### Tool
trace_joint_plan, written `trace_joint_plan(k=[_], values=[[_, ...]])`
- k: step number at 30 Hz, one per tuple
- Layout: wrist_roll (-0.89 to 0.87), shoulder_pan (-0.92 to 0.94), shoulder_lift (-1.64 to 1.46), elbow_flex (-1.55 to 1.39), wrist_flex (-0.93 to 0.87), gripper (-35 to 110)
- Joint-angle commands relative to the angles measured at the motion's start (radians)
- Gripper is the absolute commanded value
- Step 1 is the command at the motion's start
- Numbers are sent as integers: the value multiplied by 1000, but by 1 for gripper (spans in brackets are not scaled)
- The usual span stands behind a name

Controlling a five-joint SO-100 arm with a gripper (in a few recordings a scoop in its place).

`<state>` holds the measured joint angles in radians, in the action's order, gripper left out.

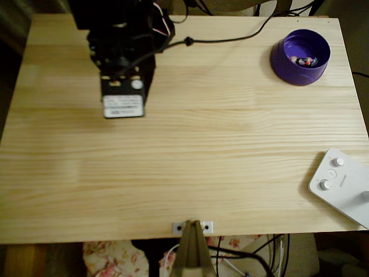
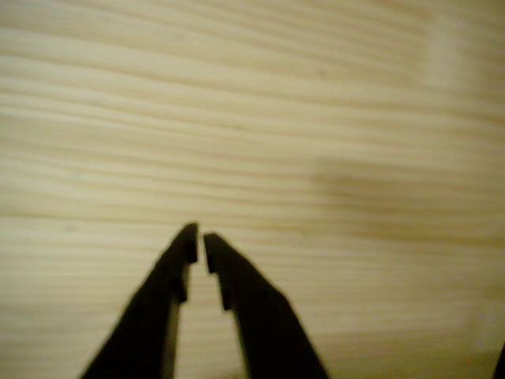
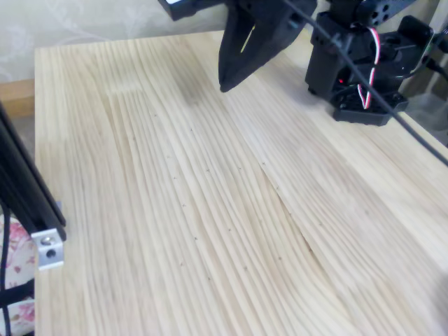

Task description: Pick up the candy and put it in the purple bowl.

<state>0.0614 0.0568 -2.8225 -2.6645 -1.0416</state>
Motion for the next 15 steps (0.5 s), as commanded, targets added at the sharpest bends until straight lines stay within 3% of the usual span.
trace_joint_plan(k=[1, 15], values=[[5, 86, -179, -72, -18, -1], [-69, 112, -466, -268, -117, -1]])
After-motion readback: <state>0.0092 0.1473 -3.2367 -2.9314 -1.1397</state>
